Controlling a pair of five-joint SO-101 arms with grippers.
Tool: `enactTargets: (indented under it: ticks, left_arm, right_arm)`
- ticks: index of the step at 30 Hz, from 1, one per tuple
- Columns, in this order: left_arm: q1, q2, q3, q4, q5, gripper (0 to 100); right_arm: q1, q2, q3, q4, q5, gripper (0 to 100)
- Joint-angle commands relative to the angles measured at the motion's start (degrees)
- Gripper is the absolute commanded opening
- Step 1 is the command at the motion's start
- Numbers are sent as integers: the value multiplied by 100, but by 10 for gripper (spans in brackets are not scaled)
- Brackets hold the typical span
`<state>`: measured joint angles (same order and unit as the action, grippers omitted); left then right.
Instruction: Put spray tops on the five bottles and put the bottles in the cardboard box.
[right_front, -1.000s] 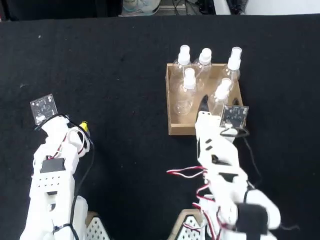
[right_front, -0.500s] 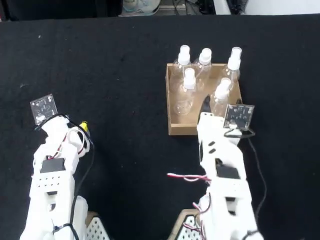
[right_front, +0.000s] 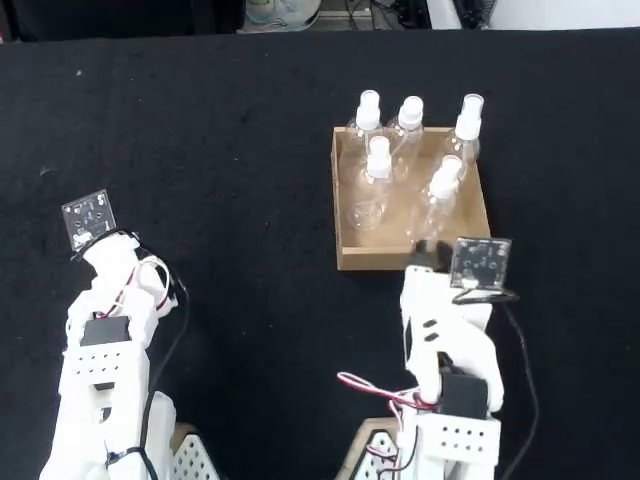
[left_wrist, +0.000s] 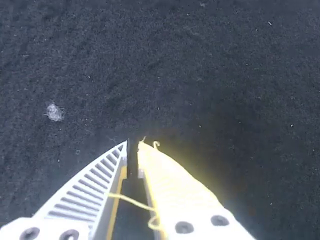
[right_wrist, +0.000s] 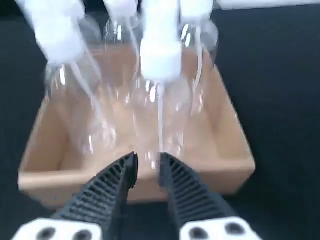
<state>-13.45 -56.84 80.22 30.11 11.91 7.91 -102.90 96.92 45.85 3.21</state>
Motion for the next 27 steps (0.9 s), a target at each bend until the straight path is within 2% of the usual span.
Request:
enactTargets:
  ticks: [1,5,10,15,19,22,25,27]
  left_arm:
    - [13,-26,-127,18,-167,30]
    - [40,-26,-127,132,-888,30]
    - [207,-492,-497,1178,-835,30]
    - [453,-1820,251,1231,-1152,30]
    - [321,-2998,1095,1451,-1829,30]
    - [-101,-3868,1807,2022,-2207,30]
    - [-295,-4782,1604,3455,-2022,30]
    - [-312,-4835,1692,3912,-1916,30]
  right_arm:
    - [70,-321,-31,273,88,10]
    - [-185,-356,-31,571,88,12]
    - [-457,-593,-40,1380,88,11]
    - [-492,-567,-40,2382,149,11]
    - [-378,-558,-48,2708,193,11]
    - [-343,-567,-48,2910,176,12]
    - [-352,-567,-48,2901,185,12]
    - [-369,-567,-48,2901,185,12]
